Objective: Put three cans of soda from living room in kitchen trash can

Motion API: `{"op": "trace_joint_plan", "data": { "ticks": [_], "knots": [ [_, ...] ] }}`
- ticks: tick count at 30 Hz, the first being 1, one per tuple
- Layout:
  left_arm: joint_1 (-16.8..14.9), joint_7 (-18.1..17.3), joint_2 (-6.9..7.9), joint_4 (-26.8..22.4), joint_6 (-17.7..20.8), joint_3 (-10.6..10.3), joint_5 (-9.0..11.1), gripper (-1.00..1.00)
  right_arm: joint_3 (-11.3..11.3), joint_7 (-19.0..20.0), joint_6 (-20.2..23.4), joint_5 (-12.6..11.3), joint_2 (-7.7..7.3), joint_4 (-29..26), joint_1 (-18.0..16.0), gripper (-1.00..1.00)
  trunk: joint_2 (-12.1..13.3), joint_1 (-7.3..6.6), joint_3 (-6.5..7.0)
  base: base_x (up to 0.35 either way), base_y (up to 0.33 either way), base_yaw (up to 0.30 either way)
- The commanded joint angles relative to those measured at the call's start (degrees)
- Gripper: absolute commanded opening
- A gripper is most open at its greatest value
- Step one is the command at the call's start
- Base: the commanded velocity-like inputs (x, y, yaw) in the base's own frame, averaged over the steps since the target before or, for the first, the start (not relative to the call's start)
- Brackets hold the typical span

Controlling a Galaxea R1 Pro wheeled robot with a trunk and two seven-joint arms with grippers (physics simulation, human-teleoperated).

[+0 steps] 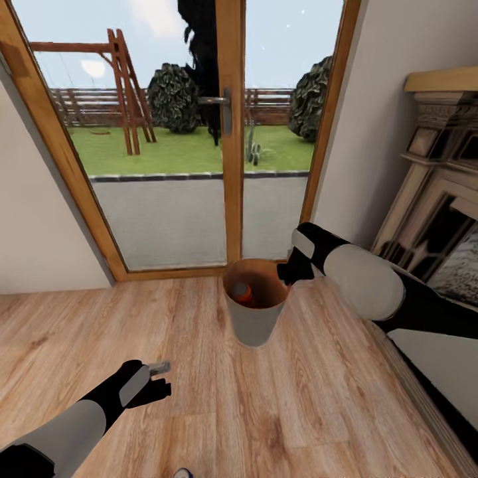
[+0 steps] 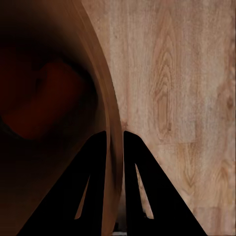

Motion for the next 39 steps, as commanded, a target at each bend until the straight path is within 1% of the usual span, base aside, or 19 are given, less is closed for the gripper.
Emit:
{"op": "trace_joint_plan", "data": {
  "ticks": [1, 2, 4, 5, 8, 9, 12, 13, 14, 19, 24, 27, 30, 39],
  "knots": [
    [0.0, 0.0, -0.01, 0.0, 0.0, 0.0, 0.0, 1.00, -2.4, 0.4, 0.0, -1.3, -0.01, 0.4, -1.7, -1.00, -0.4, 0.18, -0.18, 0.000, 0.000, 0.000],
    [0.0, 0.0, -0.01, 0.0, 0.0, -0.1, 0.0, 1.00, -2.5, 0.3, 0.0, -1.4, -0.02, 1.2, -4.3, -1.00, -0.8, 0.40, -0.36, 0.000, 0.000, 0.000],
    [0.0, 0.0, -0.01, 0.0, 0.0, -0.1, 0.0, 1.00, -2.4, 0.3, 0.0, -1.4, -0.03, 1.8, -6.2, -1.00, -1.6, 0.84, -0.72, 0.000, 0.000, 0.000],
    [0.0, 0.0, -0.01, 0.0, 0.0, -0.1, 0.0, 1.00, -2.2, 0.3, 0.0, -1.4, -0.02, 2.1, -7.8, -1.00, -2.0, 1.06, -0.90, 0.000, 0.000, 0.000],
    [0.0, 0.0, -0.03, 0.0, 0.0, -0.2, 0.0, 1.00, -2.0, -0.1, 0.0, -1.4, -0.03, 2.5, -10.2, -1.00, -3.2, 1.72, -1.44, 0.000, 0.000, 0.000],
    [0.0, 0.0, -0.05, 0.0, 0.0, -0.2, 0.0, 1.00, -1.9, -1.0, 0.0, -1.5, -0.05, 2.6, -11.5, -1.00, -3.6, 1.94, -1.62, 0.000, 0.000, 0.000],
    [0.0, 0.0, -0.10, 0.0, 0.0, -0.2, 0.1, 1.00, -2.2, -3.5, 0.0, -1.5, -0.10, 2.7, -12.7, -1.00, -4.8, 2.60, -2.16, 0.000, 0.000, 0.000],
    [0.0, 0.0, -0.13, 0.0, 0.0, -0.2, 0.1, 1.00, -2.3, -5.4, 0.0, -1.5, -0.10, 2.7, -13.1, -1.00, -5.2, 2.82, -2.34, 0.000, 0.000, 0.000],
    [0.0, 0.0, -0.25, 0.0, 0.0, -0.2, 0.1, 1.00, -2.4, -6.7, 0.0, -1.5, -0.09, 2.8, -13.4, -1.00, -5.6, 3.04, -2.52, 0.000, 0.000, 0.000],
    [0.0, 0.0, -0.90, 0.1, 0.0, -0.2, 0.1, 1.00, -2.5, -8.6, 0.0, -1.4, 0.00, 2.8, -13.8, -1.00, -7.6, 4.14, -3.42, 0.000, 0.000, 0.000],
    [0.2, 0.0, -1.23, 0.2, -0.2, -0.1, 0.1, 1.00, -2.4, -9.0, 0.0, -1.4, 0.09, 2.8, -13.8, -1.00, -9.6, 5.23, -4.31, 0.000, 0.000, 0.000],
    [0.4, -0.7, -1.30, 0.3, -1.7, -0.2, 0.0, 1.00, -2.3, -9.1, 0.0, -1.4, 0.09, 2.8, -13.7, -1.00, -10.9, 5.89, -4.85, 0.000, 0.000, 0.000],
    [0.5, -1.2, -1.32, 0.3, -2.2, -0.2, 0.0, 1.00, -2.2, -9.2, 0.0, -1.4, 0.14, 2.8, -13.6, -1.00, -12.1, 6.55, -5.39, 0.000, 0.000, 0.000],
    [0.5, -2.0, -1.33, 0.4, -2.6, -0.2, 0.0, 1.00, -2.1, -9.2, 0.0, -1.4, 0.26, 2.8, -13.4, -1.00, -15.7, 8.53, -7.01, 0.000, 0.000, 0.000]
  ]
}}
